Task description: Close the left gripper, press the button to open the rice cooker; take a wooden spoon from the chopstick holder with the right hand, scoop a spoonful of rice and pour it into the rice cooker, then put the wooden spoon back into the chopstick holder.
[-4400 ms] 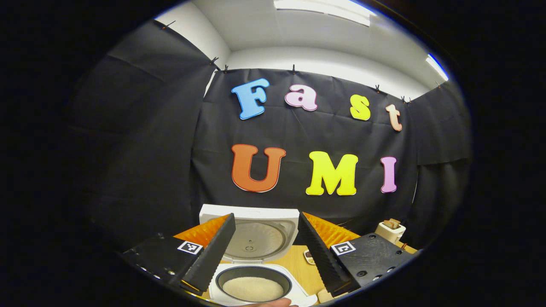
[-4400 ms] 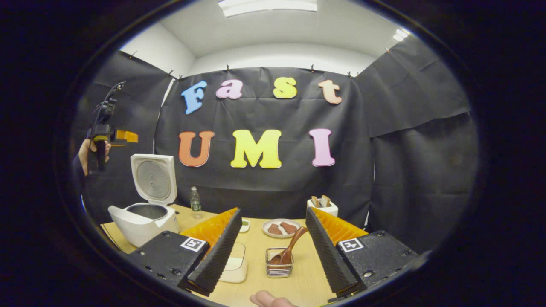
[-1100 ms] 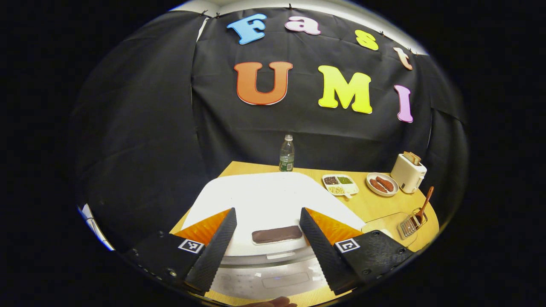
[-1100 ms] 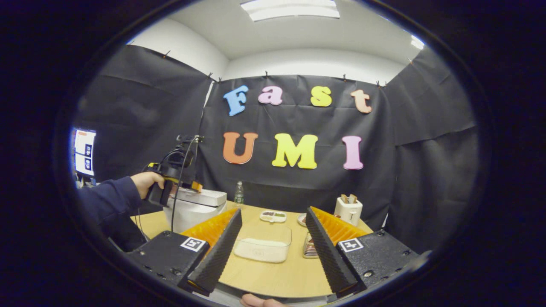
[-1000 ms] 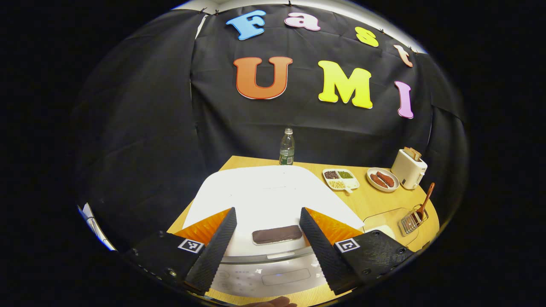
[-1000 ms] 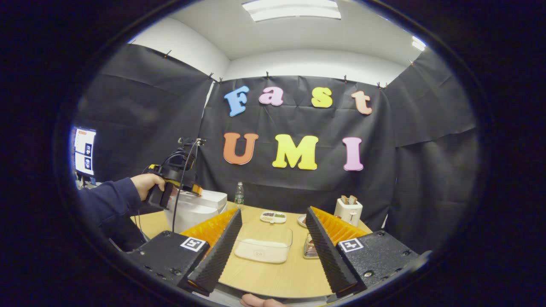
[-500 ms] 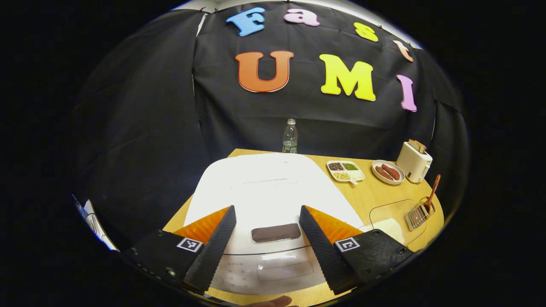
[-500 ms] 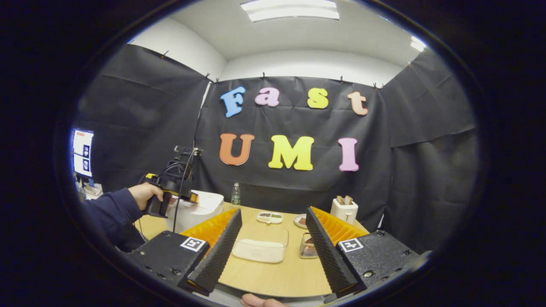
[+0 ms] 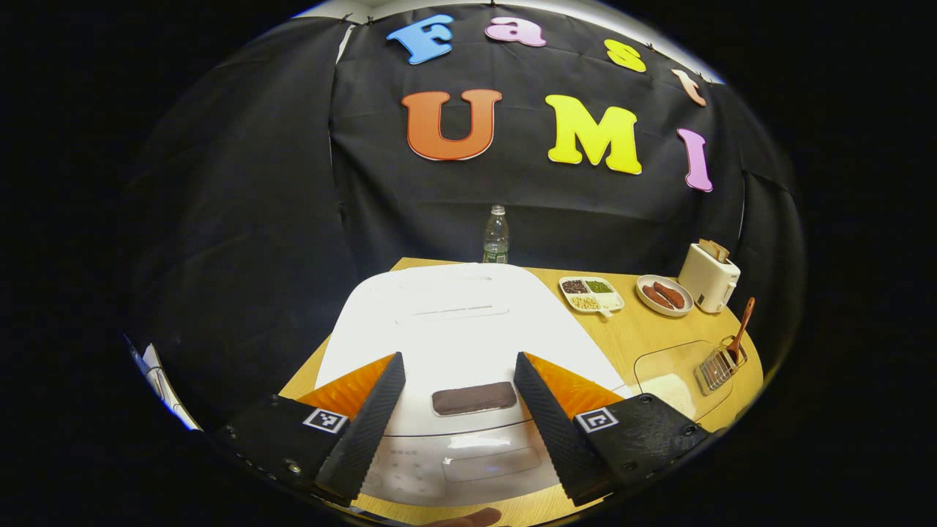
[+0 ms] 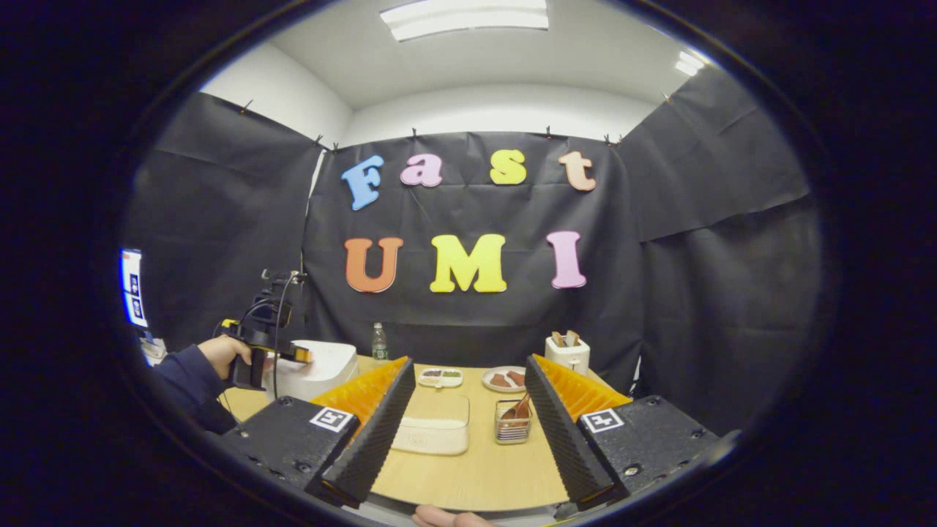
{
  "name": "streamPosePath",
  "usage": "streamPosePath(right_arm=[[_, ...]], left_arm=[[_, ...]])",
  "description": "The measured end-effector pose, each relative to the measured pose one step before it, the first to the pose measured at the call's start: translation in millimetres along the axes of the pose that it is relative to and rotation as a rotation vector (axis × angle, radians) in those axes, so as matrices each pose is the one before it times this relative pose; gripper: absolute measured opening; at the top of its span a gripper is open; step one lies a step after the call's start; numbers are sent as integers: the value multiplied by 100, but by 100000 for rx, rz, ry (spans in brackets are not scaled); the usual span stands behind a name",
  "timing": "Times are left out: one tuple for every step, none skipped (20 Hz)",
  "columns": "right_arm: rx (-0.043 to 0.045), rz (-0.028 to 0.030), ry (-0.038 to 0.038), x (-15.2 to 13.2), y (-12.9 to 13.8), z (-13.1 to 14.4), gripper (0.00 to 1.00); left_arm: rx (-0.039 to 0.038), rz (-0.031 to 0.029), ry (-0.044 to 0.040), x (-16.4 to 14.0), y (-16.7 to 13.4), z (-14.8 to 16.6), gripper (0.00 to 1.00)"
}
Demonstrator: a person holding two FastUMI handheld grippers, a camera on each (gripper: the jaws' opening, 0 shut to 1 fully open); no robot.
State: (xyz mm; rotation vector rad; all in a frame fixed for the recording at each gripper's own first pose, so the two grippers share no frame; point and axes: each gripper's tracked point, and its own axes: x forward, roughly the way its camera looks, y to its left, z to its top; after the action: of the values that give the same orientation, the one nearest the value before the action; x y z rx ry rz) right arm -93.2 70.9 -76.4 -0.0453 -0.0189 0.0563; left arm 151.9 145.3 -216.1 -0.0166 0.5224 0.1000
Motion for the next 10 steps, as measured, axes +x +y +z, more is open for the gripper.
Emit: streamPosePath(right_arm=[[-116, -214, -179, 18, -210, -6, 98], [82, -228, 4, 79, -224, 53, 98], [507, -309, -114, 56, -328, 109, 98], [1165, -939, -46, 77, -513, 31, 98], [1733, -1465, -140, 188, -632, 115, 98], [1183, -1222, 129, 162, -621, 14, 98], [645, -1023, 75, 148, -410, 13, 99], [473, -1097, 169, 95, -450, 0, 98], [339, -885, 462, 181, -272, -53, 98], [567, -479, 227, 77, -131, -56, 98]], left_arm=[[129, -87, -40, 9, 48, 16, 98], [-796, 131, -580, -20, 60, 115, 98], [-1476, 11, -660, 37, -1, 86, 98], [366, -173, -930, -7, -40, -154, 98], [1195, -71, -613, 158, -60, -5, 99], [496, 15, -311, 114, -22, -35, 99], [-1003, 507, -740, 64, 89, 126, 99], [-717, 766, -1018, 74, 29, -14, 99], [811, 529, -1039, 123, -54, 91, 99], [-52, 312, -335, 95, 45, -30, 99]])
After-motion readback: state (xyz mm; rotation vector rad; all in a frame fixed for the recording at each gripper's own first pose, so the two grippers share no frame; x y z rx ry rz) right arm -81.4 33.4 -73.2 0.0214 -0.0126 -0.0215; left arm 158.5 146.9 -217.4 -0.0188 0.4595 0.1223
